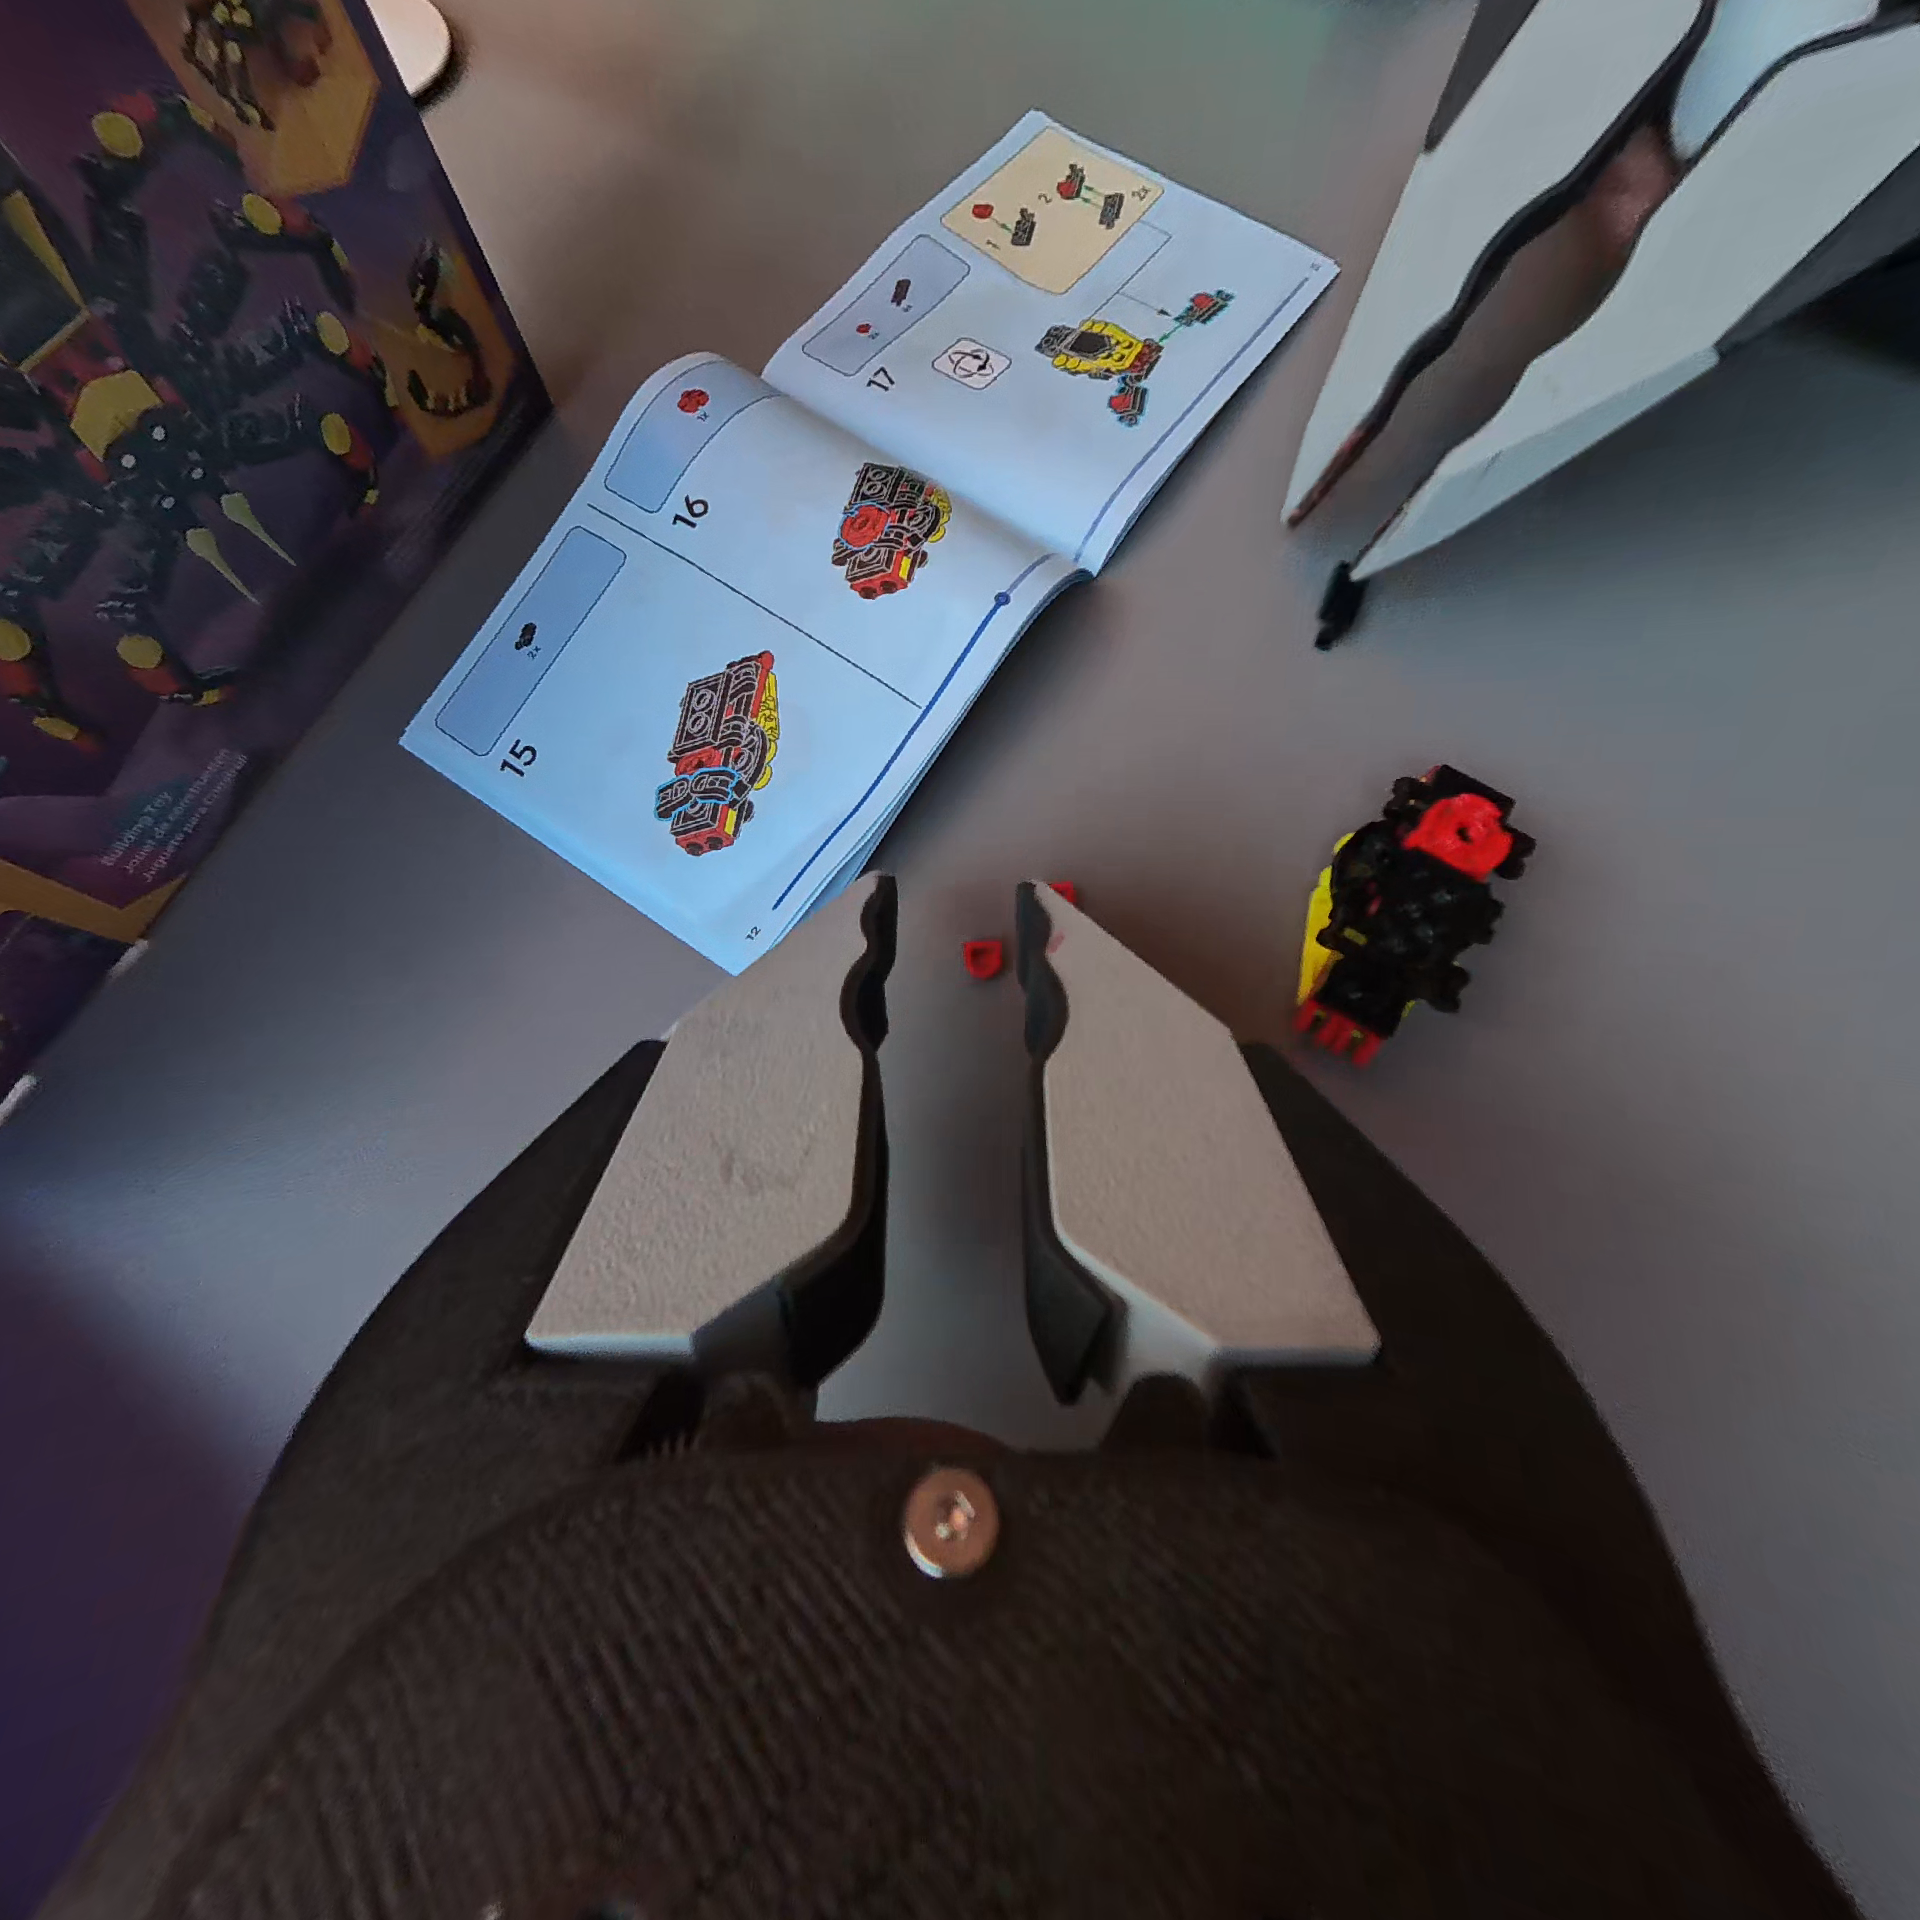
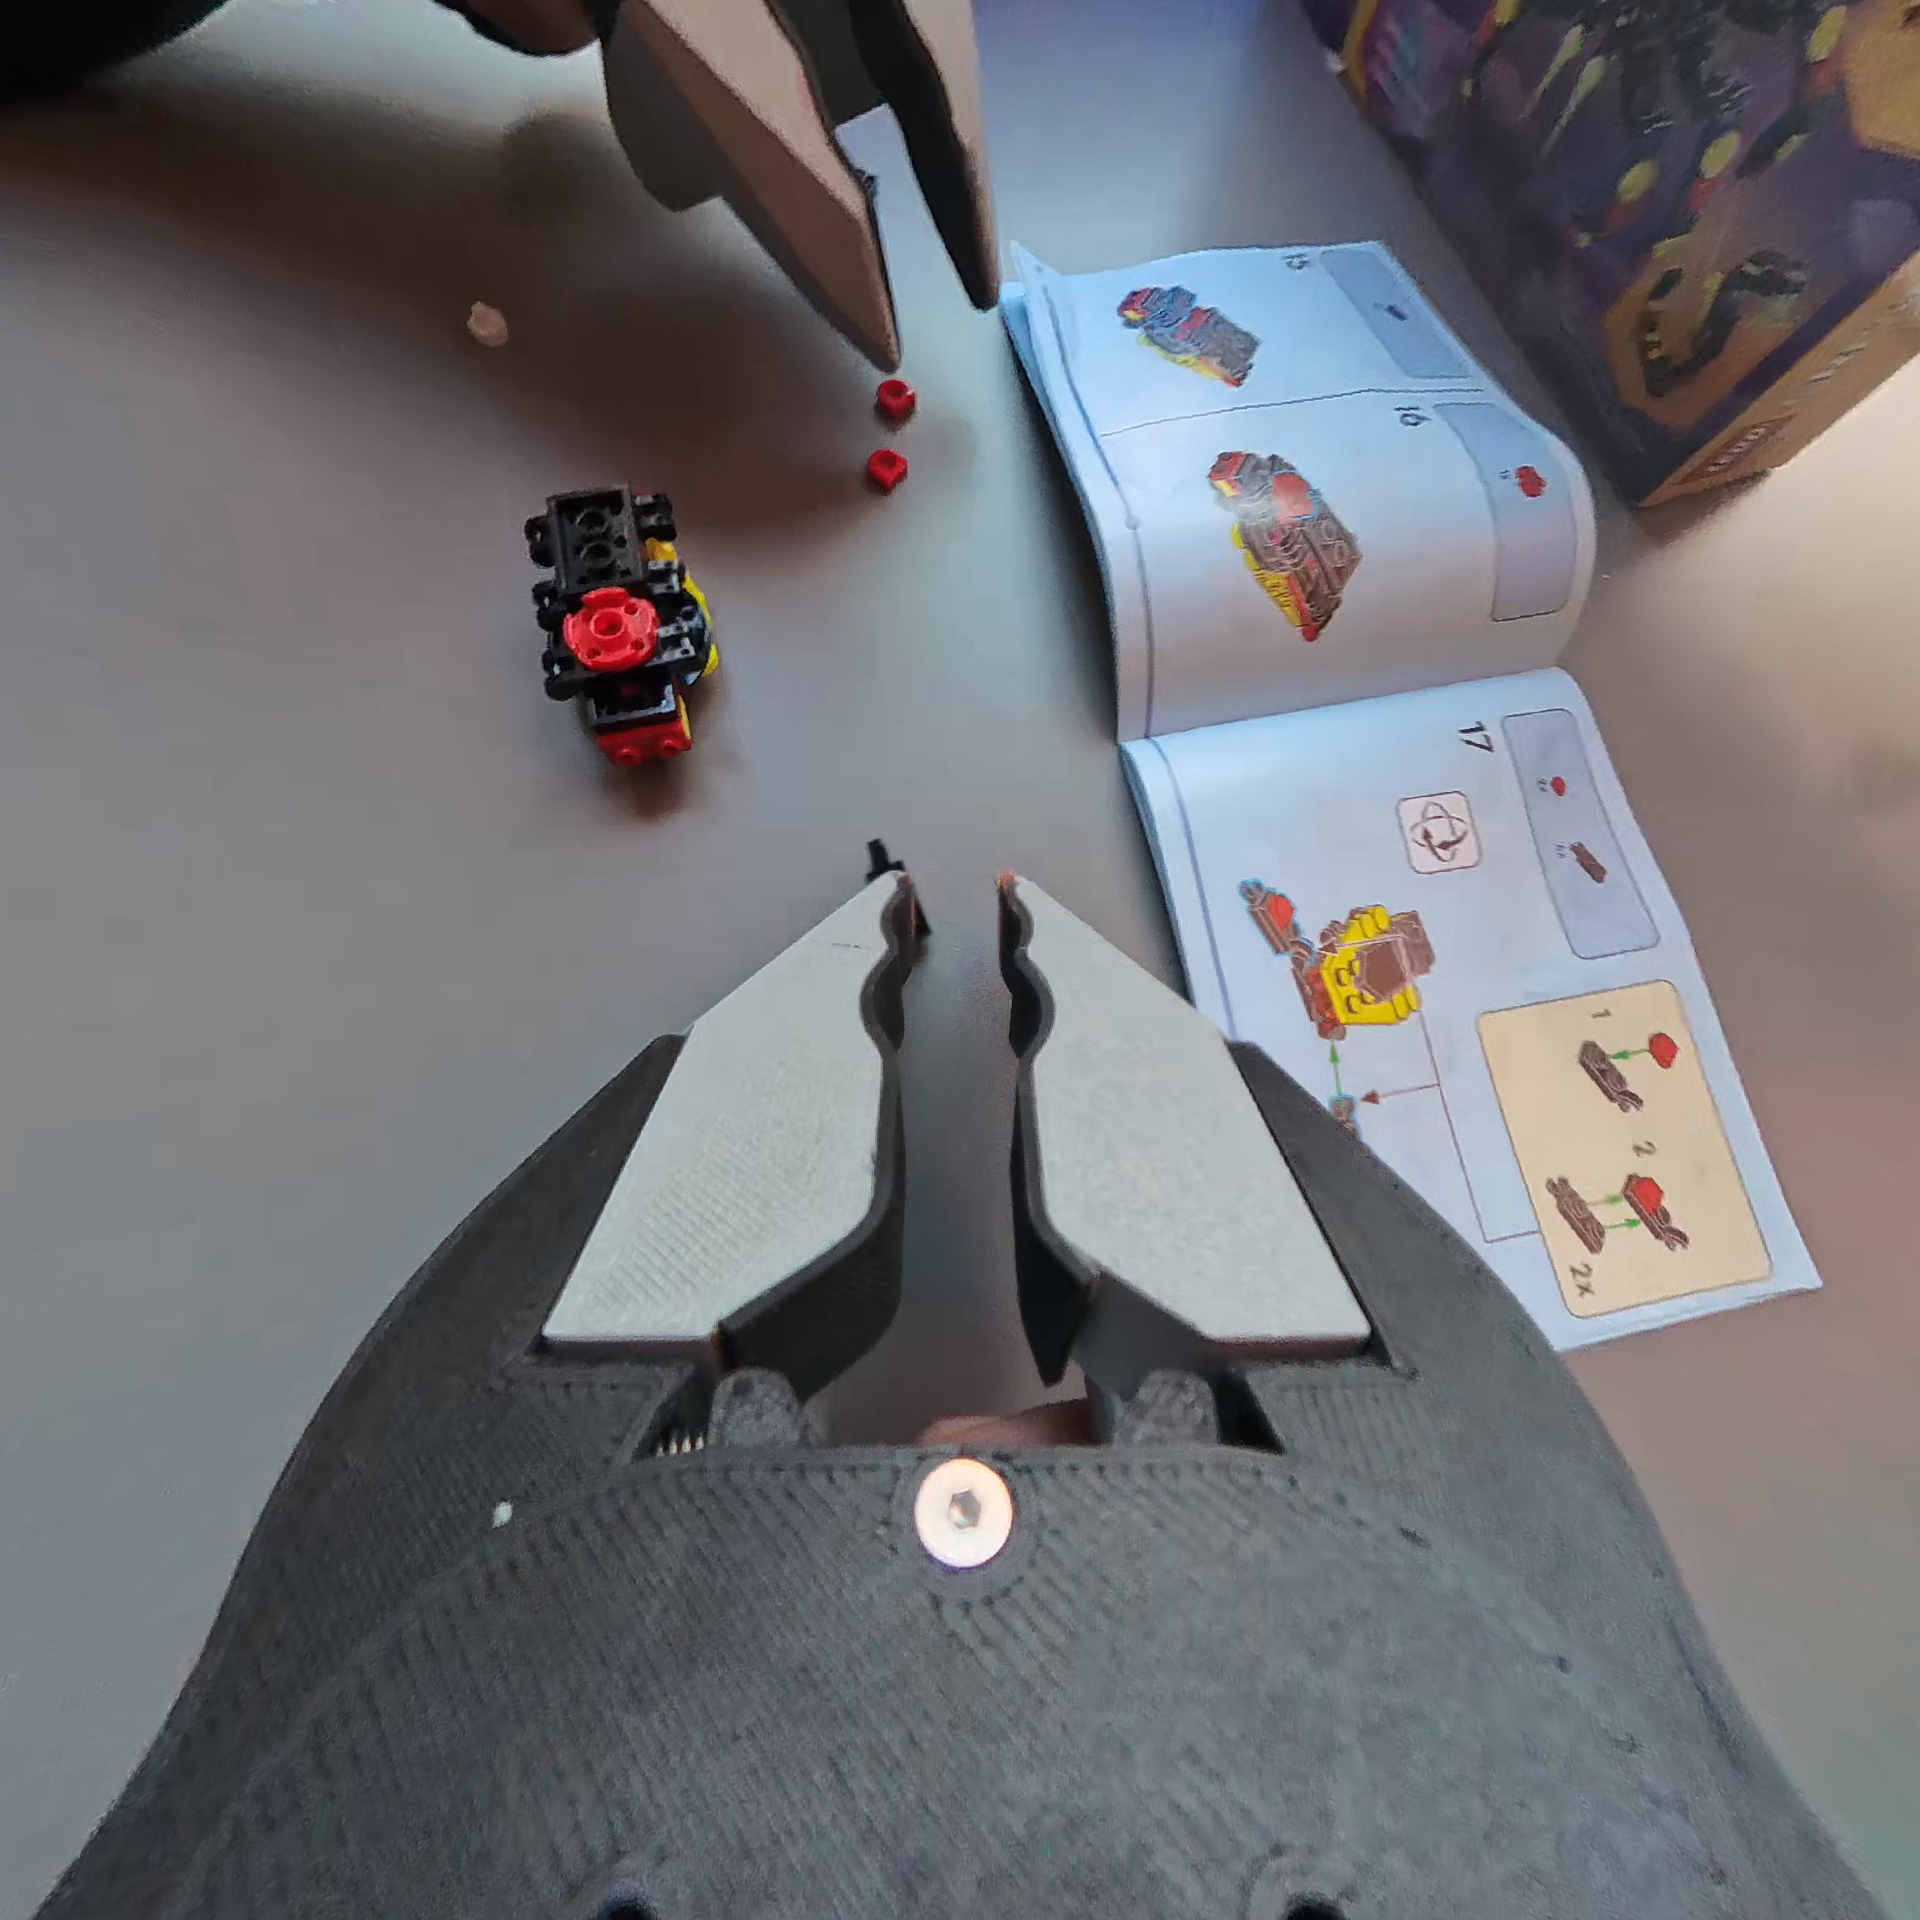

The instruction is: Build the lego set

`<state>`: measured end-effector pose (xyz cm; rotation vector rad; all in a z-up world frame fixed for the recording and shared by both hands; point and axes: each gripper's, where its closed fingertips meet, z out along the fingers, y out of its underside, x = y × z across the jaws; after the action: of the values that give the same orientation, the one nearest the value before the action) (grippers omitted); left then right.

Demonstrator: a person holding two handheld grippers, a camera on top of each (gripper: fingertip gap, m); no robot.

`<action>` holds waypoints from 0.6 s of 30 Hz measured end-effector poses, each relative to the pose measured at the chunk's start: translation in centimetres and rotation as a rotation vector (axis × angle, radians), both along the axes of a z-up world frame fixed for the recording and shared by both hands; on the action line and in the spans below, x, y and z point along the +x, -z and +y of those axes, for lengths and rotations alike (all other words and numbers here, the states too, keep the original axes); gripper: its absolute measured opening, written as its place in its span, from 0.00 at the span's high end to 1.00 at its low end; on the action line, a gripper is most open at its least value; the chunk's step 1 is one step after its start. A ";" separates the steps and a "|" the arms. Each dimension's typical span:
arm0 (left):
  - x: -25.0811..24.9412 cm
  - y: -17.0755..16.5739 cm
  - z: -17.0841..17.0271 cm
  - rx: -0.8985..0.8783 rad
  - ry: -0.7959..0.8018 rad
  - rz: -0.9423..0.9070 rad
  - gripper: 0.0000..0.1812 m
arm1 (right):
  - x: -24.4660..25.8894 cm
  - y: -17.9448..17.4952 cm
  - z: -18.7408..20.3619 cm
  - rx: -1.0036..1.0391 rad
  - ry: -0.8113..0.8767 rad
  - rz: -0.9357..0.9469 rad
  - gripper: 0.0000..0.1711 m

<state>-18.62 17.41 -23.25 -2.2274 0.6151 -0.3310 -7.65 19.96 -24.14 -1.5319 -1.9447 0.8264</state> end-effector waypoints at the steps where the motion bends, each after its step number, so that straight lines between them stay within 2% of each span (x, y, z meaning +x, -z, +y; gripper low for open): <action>1: 0.0 0.1 0.0 -0.001 0.004 0.005 0.89 | -0.1 -0.3 0.2 -0.006 0.015 0.013 0.93; 8: 0.5 0.3 -0.4 -0.002 0.037 0.030 0.89 | -0.1 -1.0 0.6 -0.018 0.033 0.044 0.93; 18: 0.8 0.8 -0.7 -0.014 0.062 0.055 0.89 | 0.4 0.1 -0.8 -0.001 -0.068 -0.007 0.91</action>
<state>-17.79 16.75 -24.06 -2.2407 0.7137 -0.3073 -7.20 19.15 -24.29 -1.4783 -2.0114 0.8512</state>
